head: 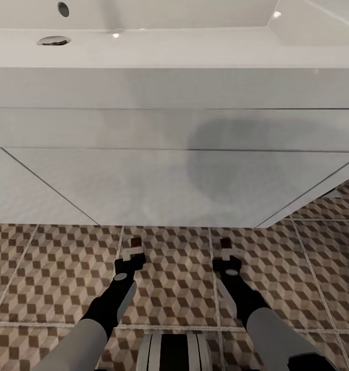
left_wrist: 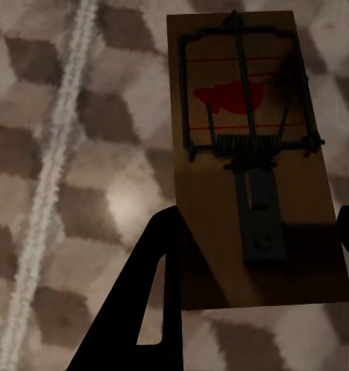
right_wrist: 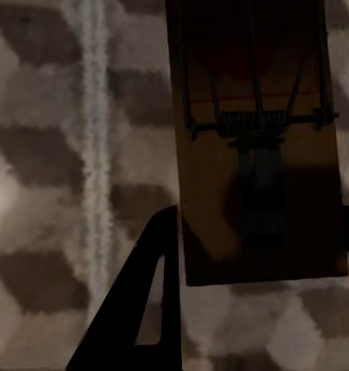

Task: Take the four mousetraps from the cabinet in the bathroom and place them on the bathroom floor. Make sure all four end up on the same floor surface, and ensure that at least two of them are either under or directly next to the same bathroom sink.

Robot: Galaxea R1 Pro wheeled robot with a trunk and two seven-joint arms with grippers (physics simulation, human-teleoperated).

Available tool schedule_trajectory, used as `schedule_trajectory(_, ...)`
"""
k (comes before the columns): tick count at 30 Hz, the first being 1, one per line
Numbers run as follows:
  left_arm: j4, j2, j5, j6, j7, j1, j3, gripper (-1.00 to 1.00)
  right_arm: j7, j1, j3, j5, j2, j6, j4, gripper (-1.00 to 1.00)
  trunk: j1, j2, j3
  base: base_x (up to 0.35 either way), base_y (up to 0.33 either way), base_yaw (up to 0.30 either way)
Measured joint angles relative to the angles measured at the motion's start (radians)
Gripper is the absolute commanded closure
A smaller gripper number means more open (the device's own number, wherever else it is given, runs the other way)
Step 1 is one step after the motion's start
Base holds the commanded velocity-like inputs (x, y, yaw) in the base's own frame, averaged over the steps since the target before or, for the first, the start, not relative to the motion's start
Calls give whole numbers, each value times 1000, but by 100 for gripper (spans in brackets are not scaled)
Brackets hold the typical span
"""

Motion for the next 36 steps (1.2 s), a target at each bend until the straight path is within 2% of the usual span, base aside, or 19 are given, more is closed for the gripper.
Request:
schedule_trajectory(6, -18, 3, 0, 0, 0, 0, 0, 100, -22, 0, 0, 0, -4, -21, -17, 100, 0, 0, 0, 0, 0, 0)
schedule_trajectory(36, -25, 9, -1, -3, 4, 0, -4, 100, -24, 0, 1, 0, -2, -25, -5, 100, 0, 0, 0, 42, 0, 0)
